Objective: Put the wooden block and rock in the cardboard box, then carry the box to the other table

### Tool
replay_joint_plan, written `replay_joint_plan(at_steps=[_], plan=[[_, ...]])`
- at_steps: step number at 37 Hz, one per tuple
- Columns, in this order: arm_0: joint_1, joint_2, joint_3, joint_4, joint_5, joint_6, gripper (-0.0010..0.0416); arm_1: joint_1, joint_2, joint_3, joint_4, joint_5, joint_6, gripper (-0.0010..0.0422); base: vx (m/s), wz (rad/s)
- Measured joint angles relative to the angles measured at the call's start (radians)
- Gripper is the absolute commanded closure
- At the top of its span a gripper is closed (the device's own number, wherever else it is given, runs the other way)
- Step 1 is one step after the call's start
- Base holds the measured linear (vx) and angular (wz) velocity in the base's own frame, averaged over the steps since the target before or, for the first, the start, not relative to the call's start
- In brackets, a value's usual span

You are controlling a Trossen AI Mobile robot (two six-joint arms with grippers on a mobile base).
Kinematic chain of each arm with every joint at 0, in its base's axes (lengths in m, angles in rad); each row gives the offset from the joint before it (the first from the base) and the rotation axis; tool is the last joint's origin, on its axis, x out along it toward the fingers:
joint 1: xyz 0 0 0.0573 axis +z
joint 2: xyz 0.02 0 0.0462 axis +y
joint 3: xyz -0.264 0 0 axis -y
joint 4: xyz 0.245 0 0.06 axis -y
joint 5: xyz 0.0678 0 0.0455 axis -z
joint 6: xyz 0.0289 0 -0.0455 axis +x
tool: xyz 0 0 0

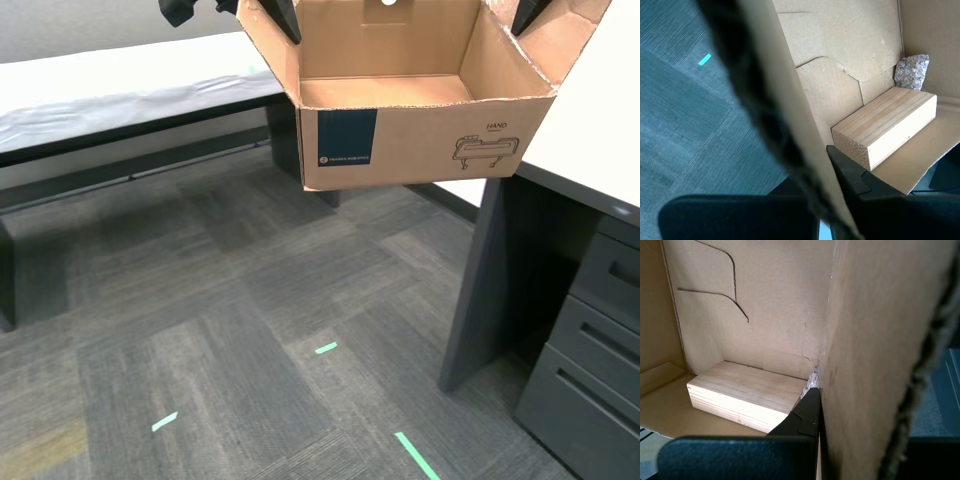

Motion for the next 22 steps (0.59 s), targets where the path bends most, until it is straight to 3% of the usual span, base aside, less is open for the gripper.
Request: replay_joint_plan(at_steps=[16,22], plan=[[0.001,0.0,0.0,-0.001,0.0,0.0,0.0407,-0.001,0.0,0.0,-0.004,-0.004,-0.002,0.0413,-0.001,0.253],[0.0,0.0,0.0,-0.005,0.0,0.002,0.0407,-0.001,0.0,0.0,-0.005,0.029,0.014,0.0413,-0.002,0.213]])
